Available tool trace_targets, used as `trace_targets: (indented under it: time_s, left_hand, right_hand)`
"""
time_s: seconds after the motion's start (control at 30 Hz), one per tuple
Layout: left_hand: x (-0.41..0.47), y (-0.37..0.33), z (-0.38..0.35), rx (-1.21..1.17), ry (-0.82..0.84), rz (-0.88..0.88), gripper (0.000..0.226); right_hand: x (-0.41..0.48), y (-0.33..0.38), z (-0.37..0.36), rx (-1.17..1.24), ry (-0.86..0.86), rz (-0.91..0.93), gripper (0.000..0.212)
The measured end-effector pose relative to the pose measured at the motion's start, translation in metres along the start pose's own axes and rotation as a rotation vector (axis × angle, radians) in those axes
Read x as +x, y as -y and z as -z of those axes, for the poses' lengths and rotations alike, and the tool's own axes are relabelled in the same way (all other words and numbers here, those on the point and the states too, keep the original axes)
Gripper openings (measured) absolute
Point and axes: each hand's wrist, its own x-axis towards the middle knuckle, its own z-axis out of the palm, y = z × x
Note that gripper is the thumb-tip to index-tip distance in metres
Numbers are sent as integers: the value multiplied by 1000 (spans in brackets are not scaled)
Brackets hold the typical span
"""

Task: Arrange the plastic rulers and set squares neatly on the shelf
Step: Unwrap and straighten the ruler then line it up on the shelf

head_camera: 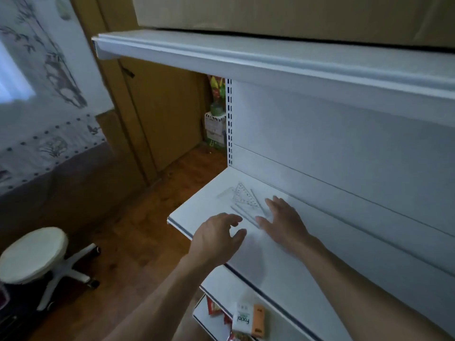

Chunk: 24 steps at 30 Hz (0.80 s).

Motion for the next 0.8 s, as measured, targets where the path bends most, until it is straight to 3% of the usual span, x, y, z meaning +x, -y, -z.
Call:
trace_targets:
  time_s: [0.43,0.67,0.8]
  left_hand:
    - [67,47,22,-22,185,-291,38]
    - [79,52,26,-61,258,-327,38]
    - [85,50,27,-121,297,-314,38]
  right_hand:
    - [12,26,-5,-135,-196,-184,17]
    - [10,26,6,112,-318,-329,10]
    - [5,30,25,403,-371,-424,13]
